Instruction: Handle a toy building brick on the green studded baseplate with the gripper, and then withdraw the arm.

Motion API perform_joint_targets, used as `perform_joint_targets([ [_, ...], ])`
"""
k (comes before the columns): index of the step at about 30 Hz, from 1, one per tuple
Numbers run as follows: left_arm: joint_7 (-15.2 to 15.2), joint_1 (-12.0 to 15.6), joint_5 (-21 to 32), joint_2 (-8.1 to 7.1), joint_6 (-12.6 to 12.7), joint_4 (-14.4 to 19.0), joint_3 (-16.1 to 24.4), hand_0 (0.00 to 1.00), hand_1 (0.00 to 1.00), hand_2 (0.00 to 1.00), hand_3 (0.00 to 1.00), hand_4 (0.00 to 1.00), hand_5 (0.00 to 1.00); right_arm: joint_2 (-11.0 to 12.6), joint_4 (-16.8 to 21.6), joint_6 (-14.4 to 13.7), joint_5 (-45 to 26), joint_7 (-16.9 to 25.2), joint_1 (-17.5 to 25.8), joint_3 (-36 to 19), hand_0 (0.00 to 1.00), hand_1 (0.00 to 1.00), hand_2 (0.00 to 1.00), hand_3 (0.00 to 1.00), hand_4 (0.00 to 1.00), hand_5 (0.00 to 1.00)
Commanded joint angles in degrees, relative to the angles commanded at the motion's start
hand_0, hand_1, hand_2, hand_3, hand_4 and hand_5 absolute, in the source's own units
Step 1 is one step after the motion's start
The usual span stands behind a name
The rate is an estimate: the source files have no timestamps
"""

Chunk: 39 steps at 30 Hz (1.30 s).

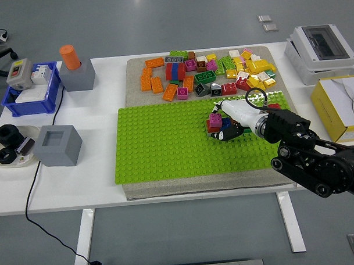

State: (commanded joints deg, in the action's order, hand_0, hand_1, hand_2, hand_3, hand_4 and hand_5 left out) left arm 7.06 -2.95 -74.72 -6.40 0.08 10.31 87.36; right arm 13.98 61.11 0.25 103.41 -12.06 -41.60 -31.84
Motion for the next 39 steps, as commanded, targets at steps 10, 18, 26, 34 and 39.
perform_joint_targets([
  [10, 0.0, 0.0, -0.1, 0.01, 0.0, 0.0, 0.1, 0.639, 0.643, 0.608, 0.623, 0.626, 0.236, 2.2, 5.7, 0.3, 1.2, -0.2, -0.4, -1.6, 0.925, 0.91, 0.92, 0.748, 0.855, 0.368],
  [18, -0.1, 0.3, 0.1, 0.2, 0.1, 0.0, 0.1, 0.638, 0.641, 0.607, 0.619, 0.619, 0.236, 4.9, 12.7, -0.5, 1.3, 0.2, 1.8, -4.3, 0.926, 0.91, 0.922, 0.743, 0.93, 0.454],
  [26, -0.1, 0.4, 0.2, 0.32, 0.1, 0.0, 0.0, 0.638, 0.641, 0.606, 0.617, 0.618, 0.236, 6.7, 13.8, -0.7, 1.3, 0.3, 3.6, -3.8, 0.926, 0.909, 0.92, 0.642, 0.928, 0.483],
  [34, -0.1, 0.5, 0.3, 0.39, 0.1, 0.0, -0.2, 0.637, 0.641, 0.607, 0.617, 0.617, 0.237, 7.2, 13.7, -0.8, 0.9, 0.4, 4.6, -3.3, 0.926, 0.909, 0.92, 0.635, 0.93, 0.498],
  [39, -0.1, 0.5, 0.3, 0.37, 0.1, 0.0, -0.2, 0.637, 0.641, 0.606, 0.616, 0.617, 0.237, 7.1, 13.4, -0.8, 0.6, 0.5, 4.8, -3.1, 0.926, 0.909, 0.919, 0.634, 0.932, 0.52],
])
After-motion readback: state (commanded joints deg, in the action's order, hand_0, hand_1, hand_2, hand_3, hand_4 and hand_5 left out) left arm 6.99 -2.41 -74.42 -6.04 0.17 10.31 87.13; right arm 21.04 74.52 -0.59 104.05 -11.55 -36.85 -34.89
